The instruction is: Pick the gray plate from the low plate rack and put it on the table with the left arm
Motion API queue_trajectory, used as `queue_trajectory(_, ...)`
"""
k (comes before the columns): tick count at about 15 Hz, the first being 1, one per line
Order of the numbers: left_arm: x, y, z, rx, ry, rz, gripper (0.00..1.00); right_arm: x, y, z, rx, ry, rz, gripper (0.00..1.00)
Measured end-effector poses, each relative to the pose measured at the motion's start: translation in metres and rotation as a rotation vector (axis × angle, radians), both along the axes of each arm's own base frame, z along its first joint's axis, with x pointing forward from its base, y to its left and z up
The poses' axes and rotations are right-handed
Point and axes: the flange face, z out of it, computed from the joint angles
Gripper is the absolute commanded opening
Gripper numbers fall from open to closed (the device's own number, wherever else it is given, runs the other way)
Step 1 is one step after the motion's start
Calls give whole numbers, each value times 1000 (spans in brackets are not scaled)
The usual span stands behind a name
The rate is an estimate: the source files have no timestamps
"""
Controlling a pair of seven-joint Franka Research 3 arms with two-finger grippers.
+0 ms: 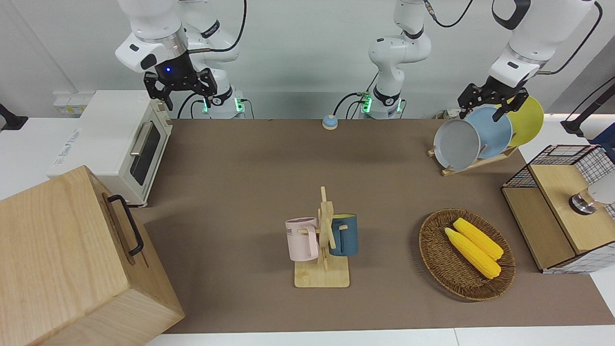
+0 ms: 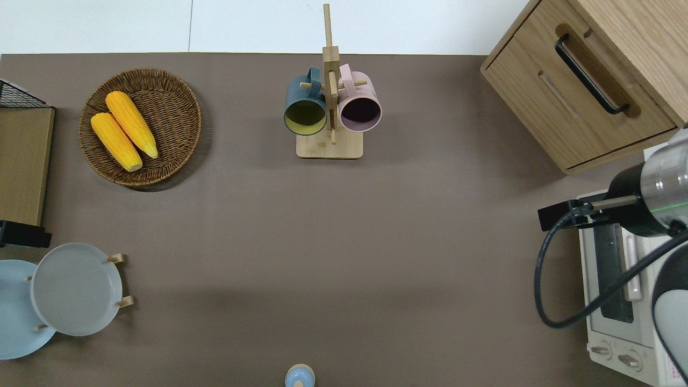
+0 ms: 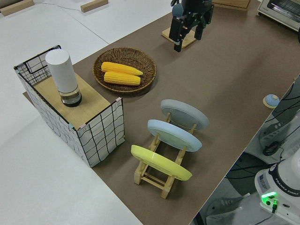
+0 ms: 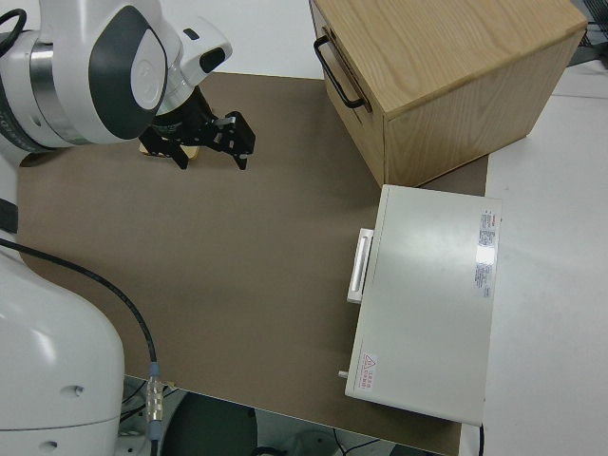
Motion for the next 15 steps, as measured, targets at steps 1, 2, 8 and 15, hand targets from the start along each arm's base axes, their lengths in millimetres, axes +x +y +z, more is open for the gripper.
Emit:
queue_trajectory(1,-1,4,-3,-1,6,7,991,0,0,0,0,0,0,990)
queue_trajectory(2,-2,9,-5,-2,12,11,991,0,0,0,0,0,0,987)
queue_trajectory(8,-7,28,-25,-11,51,22,991,0,0,0,0,0,0,987)
queue_trajectory(15,-17,49,-59,-9,26,37,991,0,0,0,0,0,0,987)
